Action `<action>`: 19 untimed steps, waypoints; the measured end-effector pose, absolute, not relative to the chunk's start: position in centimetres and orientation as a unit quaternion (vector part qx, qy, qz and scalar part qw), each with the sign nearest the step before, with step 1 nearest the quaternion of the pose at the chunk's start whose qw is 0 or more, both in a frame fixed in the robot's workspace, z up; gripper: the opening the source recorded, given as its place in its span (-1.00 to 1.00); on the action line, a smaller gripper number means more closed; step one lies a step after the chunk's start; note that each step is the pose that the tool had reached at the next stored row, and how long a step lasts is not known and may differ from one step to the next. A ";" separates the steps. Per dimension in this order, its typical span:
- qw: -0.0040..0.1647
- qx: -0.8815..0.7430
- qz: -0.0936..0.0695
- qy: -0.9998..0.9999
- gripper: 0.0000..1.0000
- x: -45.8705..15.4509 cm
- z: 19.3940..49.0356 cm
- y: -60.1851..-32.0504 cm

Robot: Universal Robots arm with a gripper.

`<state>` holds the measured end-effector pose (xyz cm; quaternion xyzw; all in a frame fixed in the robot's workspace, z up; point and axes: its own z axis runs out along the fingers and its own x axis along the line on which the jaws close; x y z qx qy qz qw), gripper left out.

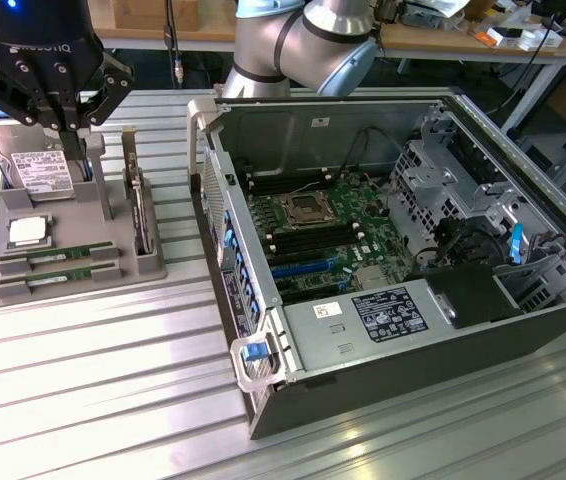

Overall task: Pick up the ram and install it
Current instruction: 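Pick up the ram and move it above insertion slot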

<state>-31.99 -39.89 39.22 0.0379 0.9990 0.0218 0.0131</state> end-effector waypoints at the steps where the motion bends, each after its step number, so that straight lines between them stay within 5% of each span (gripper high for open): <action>1: 0.013 0.038 0.022 0.999 -0.79 -32.0 39.2 -39.9; 19: 0.010 -0.109 0.023 0.994 -0.79 -32.0 39.2 -39.9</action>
